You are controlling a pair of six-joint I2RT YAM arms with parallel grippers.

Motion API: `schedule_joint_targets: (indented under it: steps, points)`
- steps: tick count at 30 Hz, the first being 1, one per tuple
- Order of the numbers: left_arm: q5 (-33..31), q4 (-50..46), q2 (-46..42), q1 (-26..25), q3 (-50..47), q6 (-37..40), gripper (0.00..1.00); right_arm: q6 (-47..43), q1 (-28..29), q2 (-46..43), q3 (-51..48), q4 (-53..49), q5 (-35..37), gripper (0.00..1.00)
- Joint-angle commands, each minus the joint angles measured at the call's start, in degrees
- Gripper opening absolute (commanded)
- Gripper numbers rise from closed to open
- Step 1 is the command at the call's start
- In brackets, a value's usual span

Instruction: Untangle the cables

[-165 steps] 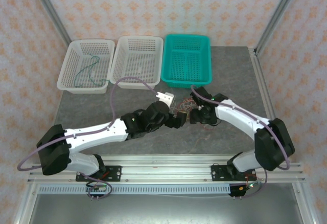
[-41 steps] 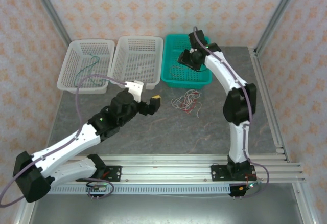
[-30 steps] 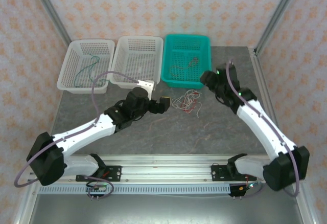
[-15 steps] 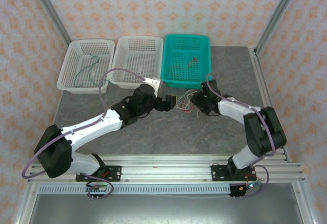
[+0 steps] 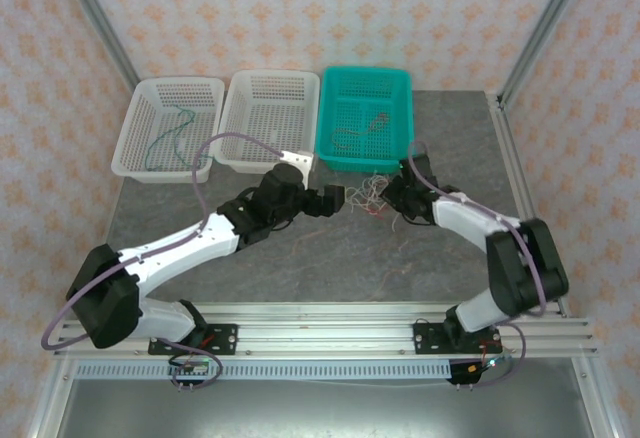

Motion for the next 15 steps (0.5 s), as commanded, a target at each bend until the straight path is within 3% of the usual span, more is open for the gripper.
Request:
schedule_joint_targets:
  steps: [1,4,9,15]
  points:
    - [0.32,0.11,1.23,-0.48,2.41,0.48,1.0,-6.1,-0.2,-8.49,-1.22,-5.72,5.73,0.0]
    - [5.59,2.72,2.49,-0.51,2.76,3.39,0.98,-9.81,-0.22,-13.65,-3.64,-3.21,1.55,0.0]
    - [13.58,8.92,4.32,-1.11,2.09,8.61,0.97,-11.98,2.15,-12.75,-1.6,-0.82,-14.57,0.01]
    - [7.5,8.4,5.0,-0.96,0.27,9.57,0.98,-15.06,7.38,-4.62,0.65,-4.07,-21.63,0.04]
